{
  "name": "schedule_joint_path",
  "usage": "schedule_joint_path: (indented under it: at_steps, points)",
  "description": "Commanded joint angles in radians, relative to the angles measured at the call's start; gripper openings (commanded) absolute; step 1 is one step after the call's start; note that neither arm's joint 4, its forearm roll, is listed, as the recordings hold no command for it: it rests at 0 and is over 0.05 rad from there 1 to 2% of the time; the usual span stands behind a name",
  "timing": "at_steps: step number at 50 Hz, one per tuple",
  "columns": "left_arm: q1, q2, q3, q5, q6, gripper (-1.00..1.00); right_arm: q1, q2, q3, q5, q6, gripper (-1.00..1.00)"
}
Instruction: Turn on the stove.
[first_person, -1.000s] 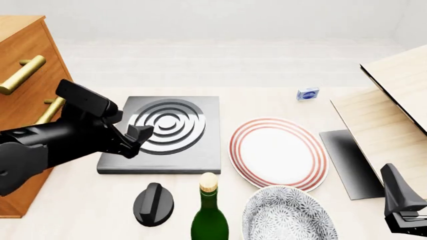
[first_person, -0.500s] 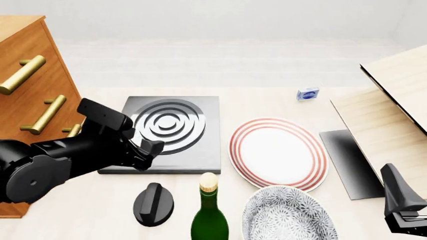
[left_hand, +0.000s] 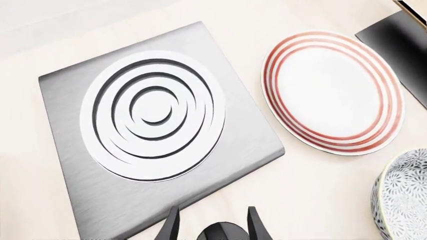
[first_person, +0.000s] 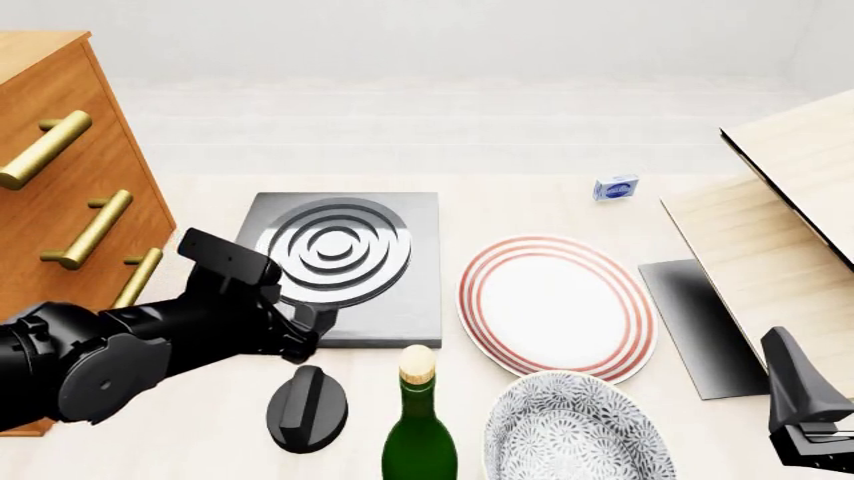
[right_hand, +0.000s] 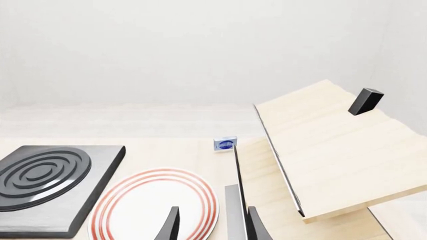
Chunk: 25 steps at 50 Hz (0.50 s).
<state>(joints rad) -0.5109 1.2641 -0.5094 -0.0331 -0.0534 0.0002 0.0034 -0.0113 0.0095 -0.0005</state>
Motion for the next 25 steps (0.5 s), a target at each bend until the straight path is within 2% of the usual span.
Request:
schedule_joint_path:
  at_steps: [1, 12, 13, 17, 20, 25]
  points:
    - [0.004, 0.042, 0.030, -0.048, -0.016, 1.00, 0.000, 0.000, 0.000, 0.000, 0.000, 1.00]
    - [-0.006, 0.095, 0.052, -0.088, -0.057, 1.00, 0.000, 0.000, 0.000, 0.000, 0.000, 1.00]
    - [-0.013, 0.107, 0.053, -0.092, -0.092, 1.00, 0.000, 0.000, 0.000, 0.000, 0.000, 1.00]
    - [-0.014, 0.114, 0.056, -0.098, -0.091, 1.00, 0.000, 0.000, 0.000, 0.000, 0.000, 1.00]
    - [-0.030, 0.134, 0.061, -0.109, -0.138, 1.00, 0.000, 0.000, 0.000, 0.000, 0.000, 1.00]
    - [-0.034, 0.145, 0.066, -0.119, -0.150, 1.00, 0.000, 0.000, 0.000, 0.000, 0.000, 1.00]
